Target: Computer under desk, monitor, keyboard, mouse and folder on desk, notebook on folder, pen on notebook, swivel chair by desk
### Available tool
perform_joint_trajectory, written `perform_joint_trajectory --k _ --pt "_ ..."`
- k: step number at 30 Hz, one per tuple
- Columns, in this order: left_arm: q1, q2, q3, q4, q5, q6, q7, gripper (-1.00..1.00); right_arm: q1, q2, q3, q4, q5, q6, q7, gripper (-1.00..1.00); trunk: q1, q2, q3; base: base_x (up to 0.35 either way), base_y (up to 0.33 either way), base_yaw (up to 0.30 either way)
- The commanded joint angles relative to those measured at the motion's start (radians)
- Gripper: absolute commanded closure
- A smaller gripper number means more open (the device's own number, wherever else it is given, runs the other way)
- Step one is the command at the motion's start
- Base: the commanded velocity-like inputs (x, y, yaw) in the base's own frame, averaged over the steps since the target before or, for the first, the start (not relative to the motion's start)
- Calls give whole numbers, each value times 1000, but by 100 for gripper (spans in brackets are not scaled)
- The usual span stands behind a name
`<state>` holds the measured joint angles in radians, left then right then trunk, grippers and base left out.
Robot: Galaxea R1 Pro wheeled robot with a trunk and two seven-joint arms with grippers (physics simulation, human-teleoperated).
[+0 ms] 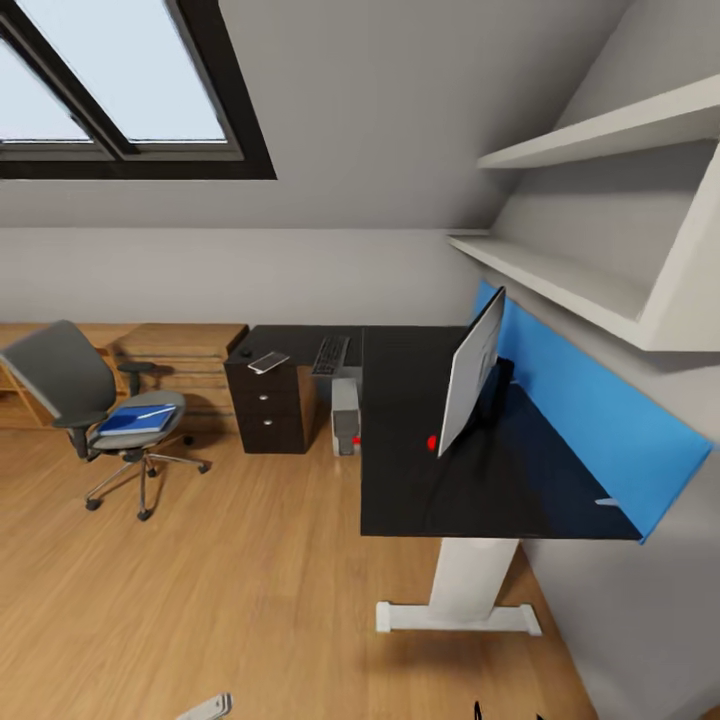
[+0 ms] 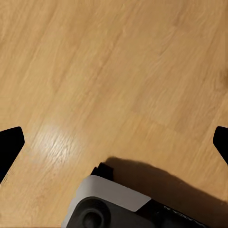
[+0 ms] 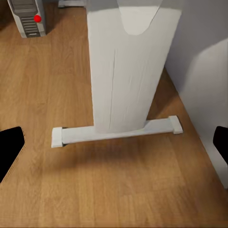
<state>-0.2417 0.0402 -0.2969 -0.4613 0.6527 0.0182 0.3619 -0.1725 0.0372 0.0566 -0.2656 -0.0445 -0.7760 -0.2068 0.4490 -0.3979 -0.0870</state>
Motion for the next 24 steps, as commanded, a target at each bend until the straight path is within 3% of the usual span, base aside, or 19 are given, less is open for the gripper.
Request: perform_joint_trajectory --k 1,24 --pt "-1 1 -8 -2 7 2 8 -100 -1 0 6 1 -5 -3 -5 -100 1 -2 -2 233 262 0" --pt "-1 -2 -12 -1 9 1 8 -100 -2 -3 5 5 -5 -1 -3 -100 1 -2 -2 229 271 0"
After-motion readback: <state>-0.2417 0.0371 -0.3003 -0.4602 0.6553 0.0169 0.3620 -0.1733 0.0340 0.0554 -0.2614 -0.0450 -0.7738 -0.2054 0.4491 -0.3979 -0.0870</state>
